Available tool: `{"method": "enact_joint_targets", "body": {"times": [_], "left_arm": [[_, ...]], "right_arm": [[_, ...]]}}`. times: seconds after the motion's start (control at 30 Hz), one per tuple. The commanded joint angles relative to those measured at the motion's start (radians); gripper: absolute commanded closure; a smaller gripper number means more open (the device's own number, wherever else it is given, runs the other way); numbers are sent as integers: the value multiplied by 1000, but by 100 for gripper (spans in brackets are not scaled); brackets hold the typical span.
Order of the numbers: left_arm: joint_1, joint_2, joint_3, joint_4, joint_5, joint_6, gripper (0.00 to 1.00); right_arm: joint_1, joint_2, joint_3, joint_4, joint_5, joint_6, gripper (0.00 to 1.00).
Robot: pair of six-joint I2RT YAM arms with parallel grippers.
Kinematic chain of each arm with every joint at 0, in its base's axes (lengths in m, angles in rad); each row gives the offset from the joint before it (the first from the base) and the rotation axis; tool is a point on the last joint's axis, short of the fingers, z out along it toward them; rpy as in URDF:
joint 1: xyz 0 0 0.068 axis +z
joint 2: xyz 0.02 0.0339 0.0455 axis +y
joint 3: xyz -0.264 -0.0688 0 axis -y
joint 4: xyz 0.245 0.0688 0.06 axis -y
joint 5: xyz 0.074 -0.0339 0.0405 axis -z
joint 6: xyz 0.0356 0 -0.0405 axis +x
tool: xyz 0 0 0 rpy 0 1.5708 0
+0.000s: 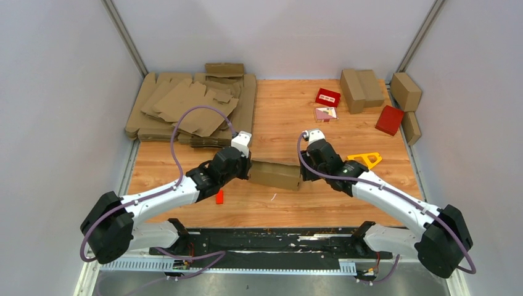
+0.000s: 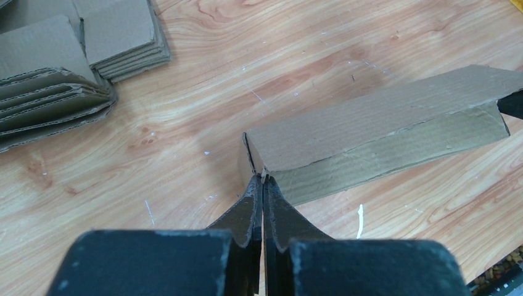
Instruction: Fold the paper box
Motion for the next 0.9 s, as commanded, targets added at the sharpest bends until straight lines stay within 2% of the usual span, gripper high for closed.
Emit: {"method": "enact_joint_targets", "body": {"times": [0.0,0.1,0.17,0.33,0.5,0.6,0.7,0.87], "left_arm": [[1,-14,31,-10,14,1,100],[1,-18,28,-10,23,0,100],[1,-21,31,-10,28,-1,100],[1,-25,27,-10,24,3,100],[1,-29,18,-9,19,2,100],[1,-30,20,-9,11,10,100],[0,-28,17,-2,-2,14,86],[1,-9,6,26,-13,19,76]], "right_arm": [[-6,40,25,104,-34,1,63],[-5,56,39,100,-54,15,77],[-5,52,42,99,-68,29,83],[-7,21,29,107,-59,74,86],[-8,5,19,122,-56,114,96],[-9,9,47,98,-82,126,96],[-9,15,76,56,-111,129,96],[-8,0,60,40,-123,128,96]]}}
